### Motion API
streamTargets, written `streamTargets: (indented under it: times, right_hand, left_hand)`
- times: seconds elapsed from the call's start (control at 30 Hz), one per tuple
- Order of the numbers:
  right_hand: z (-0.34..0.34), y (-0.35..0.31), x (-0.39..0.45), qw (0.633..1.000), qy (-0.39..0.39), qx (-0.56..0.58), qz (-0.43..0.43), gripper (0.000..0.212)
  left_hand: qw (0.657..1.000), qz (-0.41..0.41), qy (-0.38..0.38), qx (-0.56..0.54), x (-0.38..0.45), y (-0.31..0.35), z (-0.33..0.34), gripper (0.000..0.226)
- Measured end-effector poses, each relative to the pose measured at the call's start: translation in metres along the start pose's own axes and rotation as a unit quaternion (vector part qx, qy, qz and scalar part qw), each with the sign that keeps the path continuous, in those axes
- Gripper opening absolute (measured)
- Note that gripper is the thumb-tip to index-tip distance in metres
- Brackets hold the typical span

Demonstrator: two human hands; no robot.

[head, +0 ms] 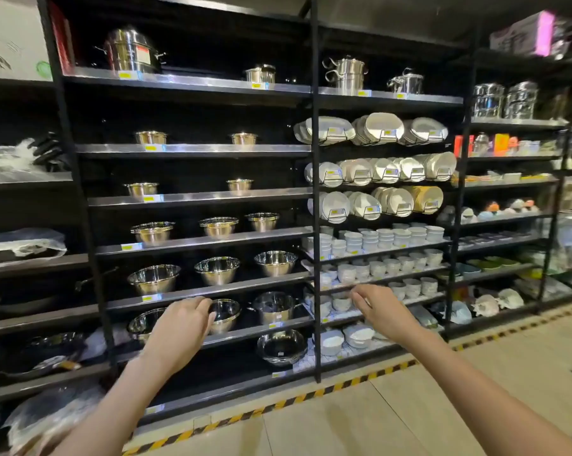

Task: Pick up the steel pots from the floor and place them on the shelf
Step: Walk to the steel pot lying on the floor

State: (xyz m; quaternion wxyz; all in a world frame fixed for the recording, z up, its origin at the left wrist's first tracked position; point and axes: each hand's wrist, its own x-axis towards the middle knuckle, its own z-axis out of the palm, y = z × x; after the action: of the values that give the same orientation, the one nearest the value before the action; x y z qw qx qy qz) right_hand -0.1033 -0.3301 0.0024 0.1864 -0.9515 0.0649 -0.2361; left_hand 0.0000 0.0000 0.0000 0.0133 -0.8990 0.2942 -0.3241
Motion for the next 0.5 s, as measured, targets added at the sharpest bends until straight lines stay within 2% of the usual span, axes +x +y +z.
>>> streamTargets:
  times: [0.3, 0.5]
  right_hand:
    - [0.009, 0.146, 0.096, 0.995, 0.028, -0.033, 0.084, 0.029]
    - [-0.002, 0.255, 0.131, 0.977, 0.046, -0.087, 0.187, 0.030]
  left_hand:
    - [0.993, 0.090, 0.010, -0.081, 0.178, 0.084, 0.122, 0.032]
    - [0.974, 0.163, -0.027, -0.156, 0.298, 0.169, 0.195, 0.033]
